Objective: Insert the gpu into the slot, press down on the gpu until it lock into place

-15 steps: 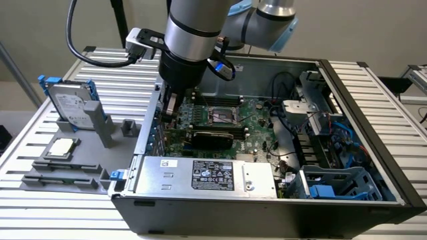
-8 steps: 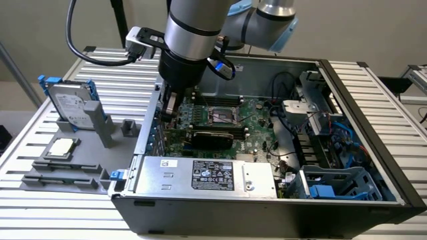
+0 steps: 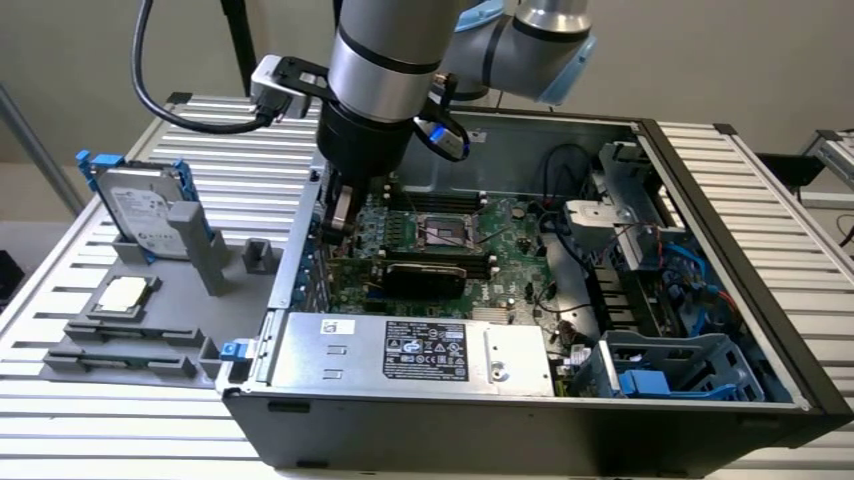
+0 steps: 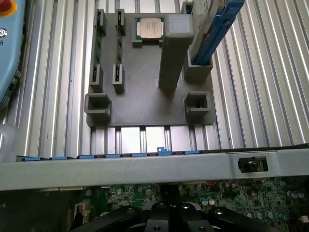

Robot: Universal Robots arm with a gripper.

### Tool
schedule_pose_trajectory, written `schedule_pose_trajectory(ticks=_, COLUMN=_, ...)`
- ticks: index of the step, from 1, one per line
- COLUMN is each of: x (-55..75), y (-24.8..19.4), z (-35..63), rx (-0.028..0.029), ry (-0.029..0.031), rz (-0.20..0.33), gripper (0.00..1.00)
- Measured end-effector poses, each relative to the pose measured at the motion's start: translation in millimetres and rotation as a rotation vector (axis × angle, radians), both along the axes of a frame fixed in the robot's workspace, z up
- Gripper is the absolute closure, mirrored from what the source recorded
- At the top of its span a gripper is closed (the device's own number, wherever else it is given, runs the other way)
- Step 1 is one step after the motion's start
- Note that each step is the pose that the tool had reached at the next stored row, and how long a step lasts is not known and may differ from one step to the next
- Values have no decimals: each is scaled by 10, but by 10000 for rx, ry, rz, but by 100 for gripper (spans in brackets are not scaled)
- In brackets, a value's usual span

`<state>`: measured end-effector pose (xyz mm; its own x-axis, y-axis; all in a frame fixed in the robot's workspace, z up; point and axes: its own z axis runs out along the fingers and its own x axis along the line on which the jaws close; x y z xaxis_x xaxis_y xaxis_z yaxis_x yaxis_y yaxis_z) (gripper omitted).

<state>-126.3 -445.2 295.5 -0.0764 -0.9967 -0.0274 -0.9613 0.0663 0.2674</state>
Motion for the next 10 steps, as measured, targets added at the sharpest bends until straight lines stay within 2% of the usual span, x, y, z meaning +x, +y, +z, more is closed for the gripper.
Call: schedule_pose_trajectory(ticks=10, x=1, y=2, z=4, rx=6, ry=-2, rz=-3, gripper=89)
